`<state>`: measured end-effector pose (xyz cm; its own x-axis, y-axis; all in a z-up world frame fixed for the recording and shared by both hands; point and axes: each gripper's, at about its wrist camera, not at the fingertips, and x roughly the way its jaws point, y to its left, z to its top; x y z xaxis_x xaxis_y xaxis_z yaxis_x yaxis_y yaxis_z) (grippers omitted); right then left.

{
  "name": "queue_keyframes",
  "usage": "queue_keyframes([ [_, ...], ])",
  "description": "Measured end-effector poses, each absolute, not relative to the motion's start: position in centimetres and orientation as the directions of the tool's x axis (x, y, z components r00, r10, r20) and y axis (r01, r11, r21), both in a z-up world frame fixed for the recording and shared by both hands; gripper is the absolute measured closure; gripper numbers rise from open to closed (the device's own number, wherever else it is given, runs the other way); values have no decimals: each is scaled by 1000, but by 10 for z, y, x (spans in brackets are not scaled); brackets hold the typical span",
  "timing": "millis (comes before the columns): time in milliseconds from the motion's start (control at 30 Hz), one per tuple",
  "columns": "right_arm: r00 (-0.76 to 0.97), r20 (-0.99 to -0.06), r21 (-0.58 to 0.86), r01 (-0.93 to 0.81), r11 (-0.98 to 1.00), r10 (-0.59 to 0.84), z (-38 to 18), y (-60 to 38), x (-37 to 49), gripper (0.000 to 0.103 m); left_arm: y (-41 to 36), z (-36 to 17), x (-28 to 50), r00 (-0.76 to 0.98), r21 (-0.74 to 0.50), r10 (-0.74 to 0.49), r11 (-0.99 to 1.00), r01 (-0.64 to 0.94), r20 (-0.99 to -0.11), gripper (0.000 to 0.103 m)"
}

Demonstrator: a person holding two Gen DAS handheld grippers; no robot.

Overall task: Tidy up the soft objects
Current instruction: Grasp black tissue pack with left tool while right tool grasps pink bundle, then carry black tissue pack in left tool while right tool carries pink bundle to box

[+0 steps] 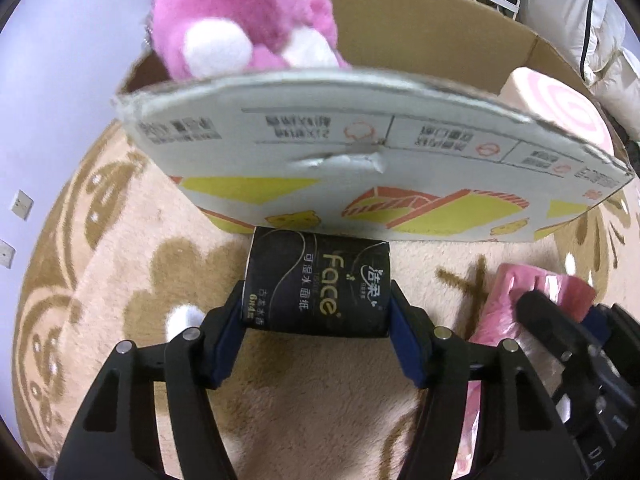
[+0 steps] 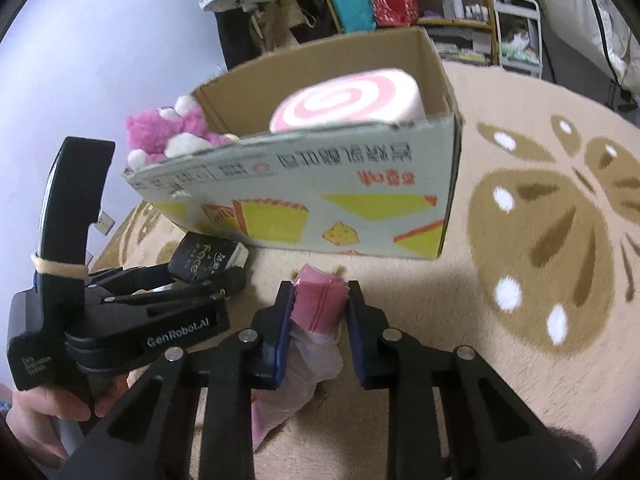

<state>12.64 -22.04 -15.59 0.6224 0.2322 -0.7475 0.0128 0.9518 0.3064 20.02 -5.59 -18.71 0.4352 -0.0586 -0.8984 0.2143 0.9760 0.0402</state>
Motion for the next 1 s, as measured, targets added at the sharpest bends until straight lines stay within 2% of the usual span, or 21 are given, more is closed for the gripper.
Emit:
queue_keyframes([
  [300,666,-716,286,8,958,209,-148,-214,127,82,-66,-161,178,498,82,-29,976,200,-867,39],
  [567,717,-675,243,-7,970,174,-125,-214,114,85,-53,-111,153,578,119,-9,976,184,-816,39],
  [1000,804,-576,224,-14,974,144,-76,-215,91,87,-32,-42,124,731,158,3,977,143,-682,39],
])
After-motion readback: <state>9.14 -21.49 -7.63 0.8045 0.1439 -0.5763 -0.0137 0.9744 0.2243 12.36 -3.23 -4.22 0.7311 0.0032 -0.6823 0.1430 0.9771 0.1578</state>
